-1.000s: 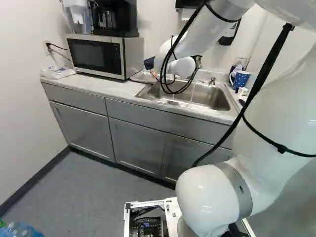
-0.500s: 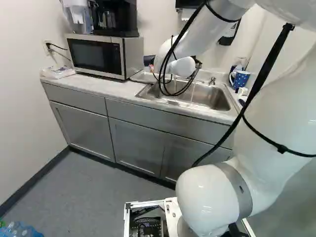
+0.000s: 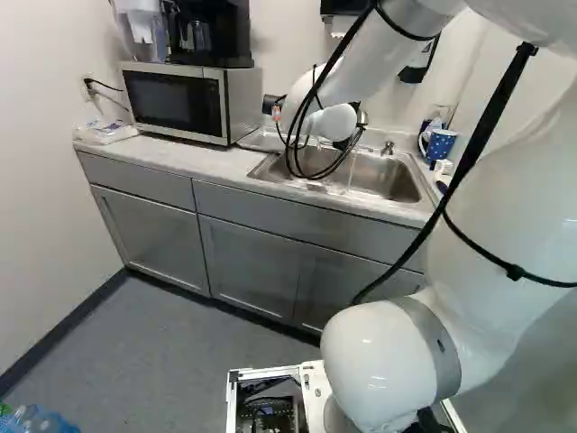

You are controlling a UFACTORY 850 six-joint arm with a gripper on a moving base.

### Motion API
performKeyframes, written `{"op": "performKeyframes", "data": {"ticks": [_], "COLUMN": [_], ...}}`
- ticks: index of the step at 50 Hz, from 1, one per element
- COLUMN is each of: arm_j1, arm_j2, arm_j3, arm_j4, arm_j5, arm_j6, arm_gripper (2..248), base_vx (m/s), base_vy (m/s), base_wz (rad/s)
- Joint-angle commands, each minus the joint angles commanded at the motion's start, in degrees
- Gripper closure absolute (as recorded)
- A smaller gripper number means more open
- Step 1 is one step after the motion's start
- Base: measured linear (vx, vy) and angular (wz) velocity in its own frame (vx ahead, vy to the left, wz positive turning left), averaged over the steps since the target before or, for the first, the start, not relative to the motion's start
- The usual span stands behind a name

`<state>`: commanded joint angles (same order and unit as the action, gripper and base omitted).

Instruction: Rinse the cup and place it in the tray

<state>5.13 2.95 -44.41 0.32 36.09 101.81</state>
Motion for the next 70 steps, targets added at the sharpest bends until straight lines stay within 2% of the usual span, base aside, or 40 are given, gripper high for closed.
{"op": "performKeyframes", "data": {"ticks": [26,70], "arm_j1": [0.0,0.0], "arm_j2": [0.0,0.0], "arm_j3": [0.0,0.0], "arm_j4": [0.0,0.0], "arm_j5": [0.0,0.0], "arm_j6": [15.66,15.66], "arm_gripper": [139,139], "base_vx": [0.0,0.0], "base_vy": [0.0,0.0], "base_wz": [0.0,0.0]}}
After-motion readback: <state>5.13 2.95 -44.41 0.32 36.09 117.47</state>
